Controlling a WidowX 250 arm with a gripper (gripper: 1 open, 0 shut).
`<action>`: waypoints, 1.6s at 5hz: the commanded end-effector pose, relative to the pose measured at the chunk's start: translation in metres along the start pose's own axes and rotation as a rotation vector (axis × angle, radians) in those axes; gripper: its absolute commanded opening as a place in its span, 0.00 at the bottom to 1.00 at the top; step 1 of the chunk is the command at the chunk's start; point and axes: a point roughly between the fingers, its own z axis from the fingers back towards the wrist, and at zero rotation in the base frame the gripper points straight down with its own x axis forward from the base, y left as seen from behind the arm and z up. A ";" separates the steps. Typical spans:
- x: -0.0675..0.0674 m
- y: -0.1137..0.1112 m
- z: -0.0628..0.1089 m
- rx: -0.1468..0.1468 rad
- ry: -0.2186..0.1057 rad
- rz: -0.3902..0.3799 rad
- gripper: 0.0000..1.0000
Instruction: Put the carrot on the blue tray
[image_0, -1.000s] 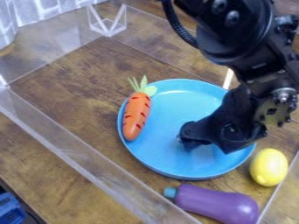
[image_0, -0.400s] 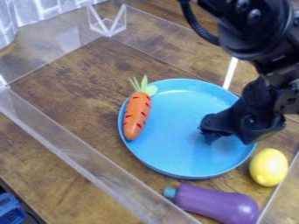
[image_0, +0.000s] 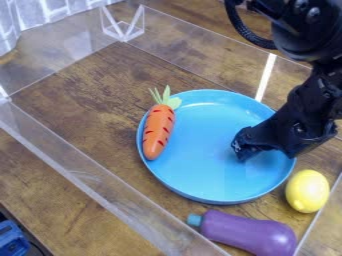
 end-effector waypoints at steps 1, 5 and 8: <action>-0.004 0.002 0.003 0.016 -0.021 0.014 0.00; -0.030 -0.001 0.033 -0.009 -0.016 0.112 1.00; -0.040 -0.001 0.060 -0.005 -0.019 0.066 1.00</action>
